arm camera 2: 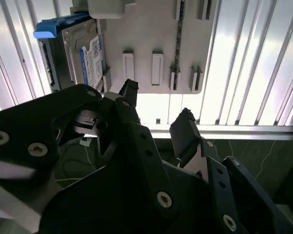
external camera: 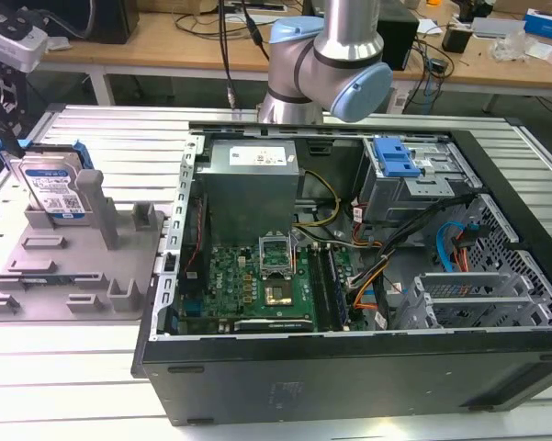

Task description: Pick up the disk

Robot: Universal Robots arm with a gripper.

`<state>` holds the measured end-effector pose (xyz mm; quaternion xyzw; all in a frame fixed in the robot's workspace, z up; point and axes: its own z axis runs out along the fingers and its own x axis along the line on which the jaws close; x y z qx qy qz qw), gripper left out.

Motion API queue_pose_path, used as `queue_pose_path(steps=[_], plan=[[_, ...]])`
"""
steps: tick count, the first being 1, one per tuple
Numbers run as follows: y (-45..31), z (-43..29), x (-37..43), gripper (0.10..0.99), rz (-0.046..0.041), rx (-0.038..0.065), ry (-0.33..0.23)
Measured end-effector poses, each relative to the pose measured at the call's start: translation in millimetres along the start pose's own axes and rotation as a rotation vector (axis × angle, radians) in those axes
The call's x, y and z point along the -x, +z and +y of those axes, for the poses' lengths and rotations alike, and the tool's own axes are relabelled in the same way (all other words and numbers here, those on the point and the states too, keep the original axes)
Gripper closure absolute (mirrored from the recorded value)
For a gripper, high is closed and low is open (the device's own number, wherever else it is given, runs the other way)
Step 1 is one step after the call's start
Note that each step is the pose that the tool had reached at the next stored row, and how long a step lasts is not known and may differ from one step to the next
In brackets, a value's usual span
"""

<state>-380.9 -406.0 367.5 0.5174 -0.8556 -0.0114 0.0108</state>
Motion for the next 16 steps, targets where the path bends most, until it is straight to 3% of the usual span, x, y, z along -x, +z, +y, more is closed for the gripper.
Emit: queue_pose_path(steps=[4, 10, 15, 16], plan=[[0.7, 0.0, 0.0, 0.545, 0.0053, -0.002, -0.115], [1.8, 0.0, 0.0, 0.545, 0.0089, -0.007, -0.23], [3.1, -0.1, 0.0, 0.545, 0.0101, -0.017, -0.326], [3.5, 0.0, 0.1, 0.545, 0.0136, -0.02, -0.348]])
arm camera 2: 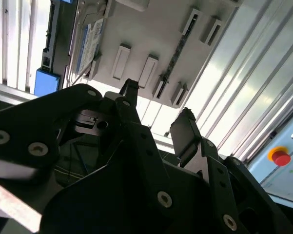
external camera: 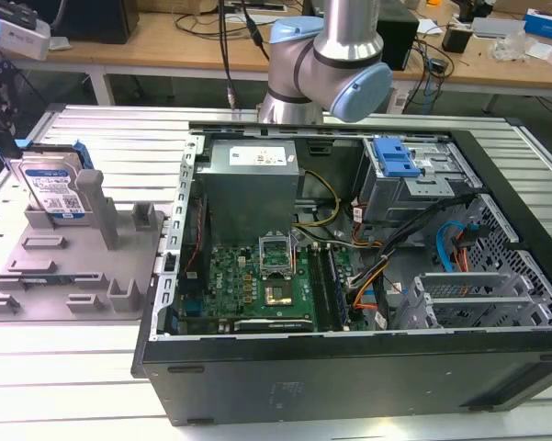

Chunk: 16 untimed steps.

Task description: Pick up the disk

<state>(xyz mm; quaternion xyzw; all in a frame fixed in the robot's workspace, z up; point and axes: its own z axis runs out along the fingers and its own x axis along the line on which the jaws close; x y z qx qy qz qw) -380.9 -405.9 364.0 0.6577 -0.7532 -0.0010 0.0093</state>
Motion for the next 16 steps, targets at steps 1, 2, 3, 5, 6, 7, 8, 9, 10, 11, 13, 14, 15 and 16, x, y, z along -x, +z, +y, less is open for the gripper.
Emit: queue_pose_path(steps=[1, 2, 3, 5, 6, 7, 8, 9, 10, 11, 13, 14, 15, 16], plan=[[0.0, 0.0, -0.1, 0.545, 0.0008, 0.0, -0.003], [-0.1, 0.0, -0.1, 0.545, 0.001, 0.0, -0.003], [-0.1, 0.0, -0.1, 0.545, 0.0011, 0.0, -0.003], [-0.2, 0.0, -0.1, 0.545, 0.0012, 0.0, -0.003], [-0.2, 0.0, -0.1, 0.545, 0.0013, 0.0, -0.003], [-0.2, 0.0, -0.1, 0.545, 0.0013, 0.0, -0.003], [-0.2, 0.0, 0.1, 0.545, 0.0014, 0.0, -0.004], [-0.2, 0.5, 3.4, 0.545, 0.0015, 0.0, -0.011], [-0.2, 0.7, 5.4, 0.545, 0.0016, 0.0, -0.019], [-0.1, 0.9, 6.5, 0.545, 0.0016, -0.001, -0.026], [-0.1, 1.3, 9.7, 0.545, 0.0016, -0.003, -0.044], [-0.1, 1.5, 10.9, 0.545, 0.0014, -0.005, -0.05], [-0.1, 1.7, 13.0, 0.545, 0.0012, -0.006, -0.053], [-0.1, 2.5, 18.0, 0.545, 0.0001, -0.008, -0.054]])
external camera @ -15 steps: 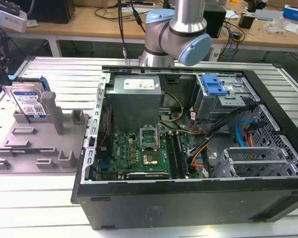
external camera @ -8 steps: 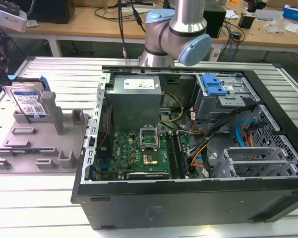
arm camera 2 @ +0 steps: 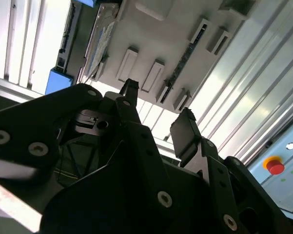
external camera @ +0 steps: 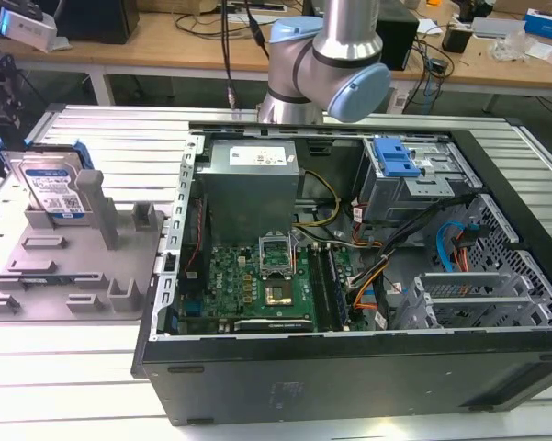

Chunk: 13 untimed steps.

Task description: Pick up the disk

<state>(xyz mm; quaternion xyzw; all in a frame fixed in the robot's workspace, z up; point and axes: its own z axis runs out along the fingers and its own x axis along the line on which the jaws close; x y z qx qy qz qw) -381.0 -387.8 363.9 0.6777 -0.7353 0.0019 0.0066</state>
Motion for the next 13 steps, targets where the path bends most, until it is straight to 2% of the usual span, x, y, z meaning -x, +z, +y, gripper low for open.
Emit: queue_pose_path(steps=[3, 7, 13], plan=[[0.0, 1.7, 14.8, 0.545, -0.0003, -0.002, -0.001], [-0.1, 3.1, 28.3, 0.545, -0.0003, -0.003, -0.002], [-0.4, 6.4, 54.3, 0.545, -0.0003, -0.003, -0.004]])
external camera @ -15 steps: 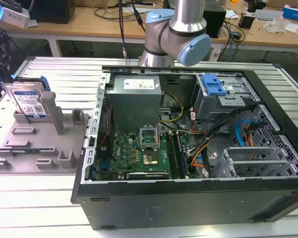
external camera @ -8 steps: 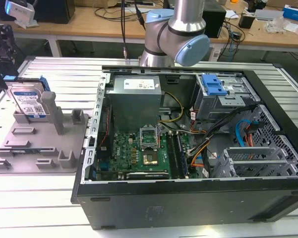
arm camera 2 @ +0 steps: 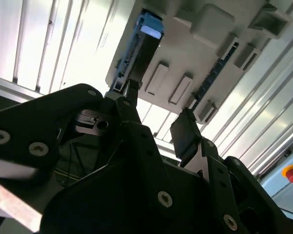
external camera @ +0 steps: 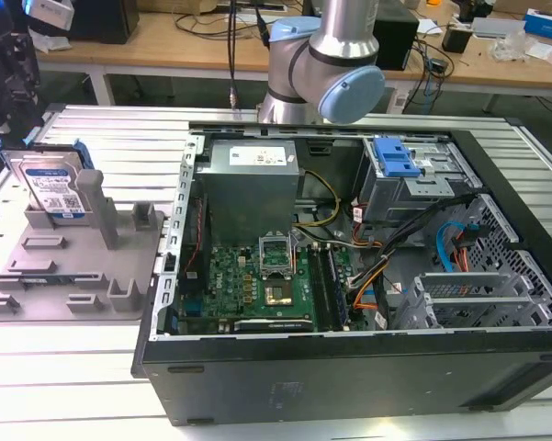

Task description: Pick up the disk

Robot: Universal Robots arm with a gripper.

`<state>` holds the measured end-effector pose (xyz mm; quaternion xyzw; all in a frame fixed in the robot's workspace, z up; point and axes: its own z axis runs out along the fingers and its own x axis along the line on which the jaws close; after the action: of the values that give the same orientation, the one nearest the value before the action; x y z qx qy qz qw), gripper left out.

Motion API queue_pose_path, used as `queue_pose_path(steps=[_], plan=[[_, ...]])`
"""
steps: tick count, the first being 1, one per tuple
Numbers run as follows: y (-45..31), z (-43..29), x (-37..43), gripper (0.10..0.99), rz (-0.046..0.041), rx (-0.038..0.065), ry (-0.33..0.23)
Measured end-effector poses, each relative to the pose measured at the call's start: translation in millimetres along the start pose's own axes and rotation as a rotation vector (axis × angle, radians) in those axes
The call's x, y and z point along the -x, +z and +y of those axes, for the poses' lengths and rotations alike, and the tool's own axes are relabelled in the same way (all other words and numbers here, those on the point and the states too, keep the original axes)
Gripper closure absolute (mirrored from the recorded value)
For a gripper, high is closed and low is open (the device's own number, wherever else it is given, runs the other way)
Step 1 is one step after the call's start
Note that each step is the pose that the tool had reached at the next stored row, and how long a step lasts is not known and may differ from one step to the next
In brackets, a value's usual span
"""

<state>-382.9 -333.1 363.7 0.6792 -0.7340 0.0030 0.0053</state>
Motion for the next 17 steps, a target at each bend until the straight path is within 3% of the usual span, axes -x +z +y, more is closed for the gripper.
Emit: queue_pose_path(steps=[4, 7, 9, 17], plan=[[-0.1, 3.8, 16.1, 0.545, 0.0, 0.0, -0.003], [0.5, 13.5, 21.5, 0.545, 0.0, 0.0, -0.007], [1.5, 20.8, 21.4, 0.545, 0.0, 0.0, -0.011], [8.6, 32.2, 19.4, 0.545, 0.0002, -0.001, -0.07]])
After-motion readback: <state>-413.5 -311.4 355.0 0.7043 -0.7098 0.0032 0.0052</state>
